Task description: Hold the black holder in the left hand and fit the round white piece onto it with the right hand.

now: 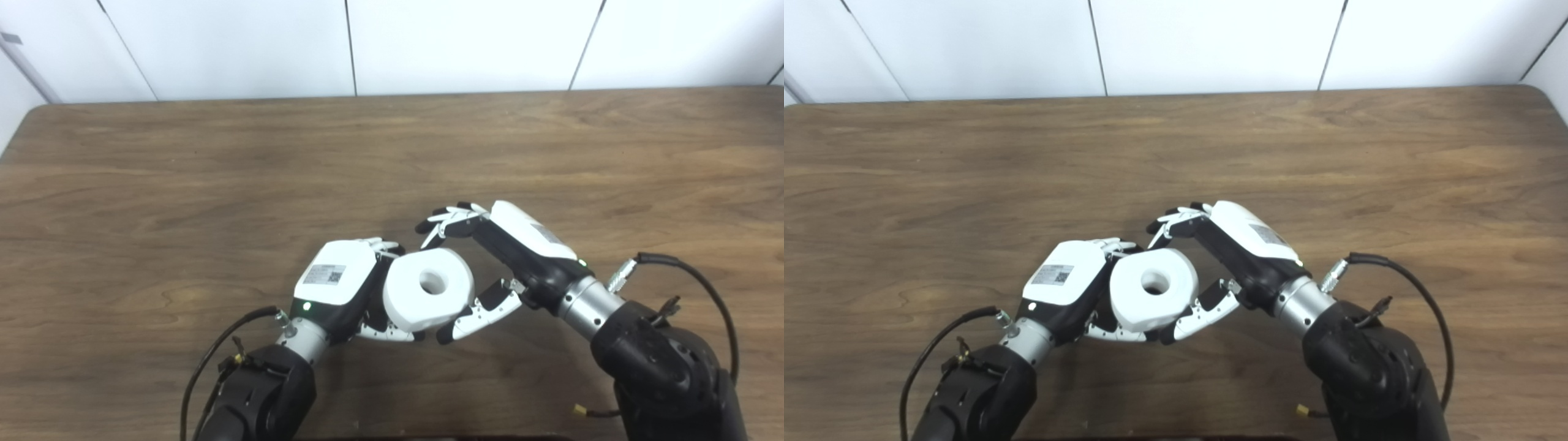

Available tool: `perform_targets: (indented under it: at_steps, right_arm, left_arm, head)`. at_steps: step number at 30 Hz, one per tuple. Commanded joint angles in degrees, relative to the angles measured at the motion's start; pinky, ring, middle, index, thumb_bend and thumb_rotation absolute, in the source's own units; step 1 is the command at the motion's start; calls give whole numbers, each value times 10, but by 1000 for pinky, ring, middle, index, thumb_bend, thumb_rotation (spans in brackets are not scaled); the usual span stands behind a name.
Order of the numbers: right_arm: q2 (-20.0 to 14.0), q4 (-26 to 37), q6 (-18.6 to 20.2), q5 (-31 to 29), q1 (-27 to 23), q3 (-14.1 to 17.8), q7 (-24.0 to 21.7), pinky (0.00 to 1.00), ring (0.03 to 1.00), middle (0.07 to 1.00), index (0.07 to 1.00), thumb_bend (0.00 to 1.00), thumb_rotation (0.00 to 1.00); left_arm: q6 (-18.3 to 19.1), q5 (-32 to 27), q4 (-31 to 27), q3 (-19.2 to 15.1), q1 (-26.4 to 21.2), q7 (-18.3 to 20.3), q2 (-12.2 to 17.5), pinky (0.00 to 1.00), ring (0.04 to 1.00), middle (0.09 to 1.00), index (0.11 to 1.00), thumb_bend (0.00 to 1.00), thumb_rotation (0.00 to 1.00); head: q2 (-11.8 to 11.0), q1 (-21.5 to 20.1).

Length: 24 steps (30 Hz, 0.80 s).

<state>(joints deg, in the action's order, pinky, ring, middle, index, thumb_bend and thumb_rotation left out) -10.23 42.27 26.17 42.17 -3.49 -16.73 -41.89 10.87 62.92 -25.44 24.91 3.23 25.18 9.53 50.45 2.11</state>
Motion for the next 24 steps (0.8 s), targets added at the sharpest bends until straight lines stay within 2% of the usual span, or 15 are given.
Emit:
perform_targets:
  at_steps: [1,7,14,24]
  right_arm:
    - [2,3,-20,1,-9,-3,21,1000,912,814,483,524,133]
    - [-8,-16,-39,-4,-5,-7,46,1000,912,814,483,524,134]
    - [-12,-12,-36,0,-9,-9,51,1000,916,815,483,524,133]
    - [-13,-20,-52,13,-3,-24,62,1000,926,822,483,524,132]
  left_arm:
    - [2,-6,2,7,11,27,0,847,875,832,490,515,57]
    - [2,-5,0,7,14,28,1,851,878,832,490,515,57]
    - [-1,-7,0,5,16,25,5,849,875,831,490,515,57]
    - [-2,-10,-2,3,18,25,6,854,880,833,490,515,57]
  head:
    - [0,-1]
    - [-2,-7]
    - [-3,-16]
    - [-3,-21]
